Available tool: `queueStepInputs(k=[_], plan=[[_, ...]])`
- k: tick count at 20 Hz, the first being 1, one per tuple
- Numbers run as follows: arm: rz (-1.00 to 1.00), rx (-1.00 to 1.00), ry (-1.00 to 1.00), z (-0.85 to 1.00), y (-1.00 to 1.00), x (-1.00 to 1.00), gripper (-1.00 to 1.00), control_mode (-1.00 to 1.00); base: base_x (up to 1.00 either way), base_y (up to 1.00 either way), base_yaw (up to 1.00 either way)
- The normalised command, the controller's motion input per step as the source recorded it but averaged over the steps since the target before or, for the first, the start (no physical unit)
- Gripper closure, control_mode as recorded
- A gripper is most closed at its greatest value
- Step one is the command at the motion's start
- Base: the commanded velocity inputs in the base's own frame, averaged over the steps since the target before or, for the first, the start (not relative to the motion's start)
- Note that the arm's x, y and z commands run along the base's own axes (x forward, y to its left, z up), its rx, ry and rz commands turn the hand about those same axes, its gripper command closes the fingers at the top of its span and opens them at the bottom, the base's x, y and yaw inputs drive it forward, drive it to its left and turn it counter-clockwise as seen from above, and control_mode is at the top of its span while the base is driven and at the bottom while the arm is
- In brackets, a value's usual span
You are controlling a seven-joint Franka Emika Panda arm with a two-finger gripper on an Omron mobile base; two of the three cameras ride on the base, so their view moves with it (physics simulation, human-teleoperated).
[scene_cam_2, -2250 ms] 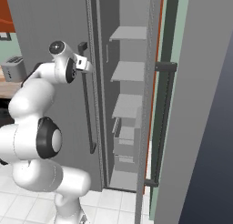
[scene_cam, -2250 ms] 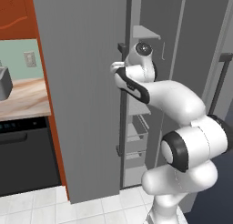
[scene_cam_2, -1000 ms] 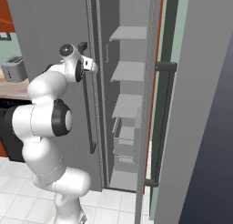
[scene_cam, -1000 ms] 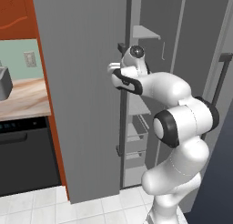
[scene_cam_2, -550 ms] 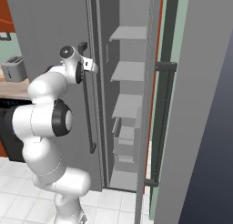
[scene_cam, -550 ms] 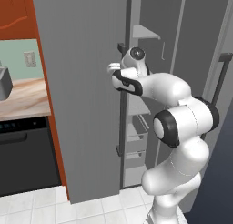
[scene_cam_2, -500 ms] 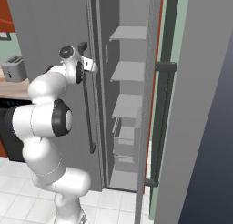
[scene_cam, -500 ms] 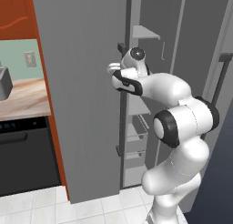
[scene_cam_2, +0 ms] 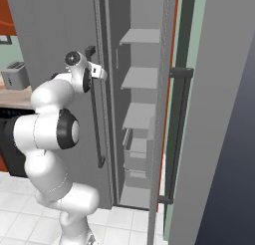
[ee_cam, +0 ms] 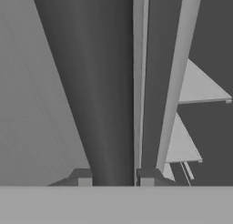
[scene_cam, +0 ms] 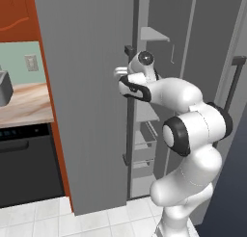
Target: Gather the cucumber and lemon from the fridge and place them on a tray on the dining counter. Then gather the steak and fish from the fridge and place them on the other tray.
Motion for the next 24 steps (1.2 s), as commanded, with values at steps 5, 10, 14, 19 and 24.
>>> queueStepInputs(k=[5,10,14,19,24], plan=[[0.00,-0.02,-0.04,-0.02,0.43,-0.39,1.00,-1.00,0.00,0.00,0.00],[0.03,-0.01,-0.02,0.00,0.63,-0.71,1.00,-1.00,0.00,0.00,0.00],[0.05,-0.01,-0.03,0.00,0.62,-0.83,1.00,-1.00,0.00,0.00,0.00],[0.06,0.00,-0.01,0.00,0.69,-0.84,1.00,-1.00,0.00,0.00,0.00],[0.07,0.00,-0.01,0.00,0.72,-0.87,1.00,-1.00,0.00,0.00,0.00]])
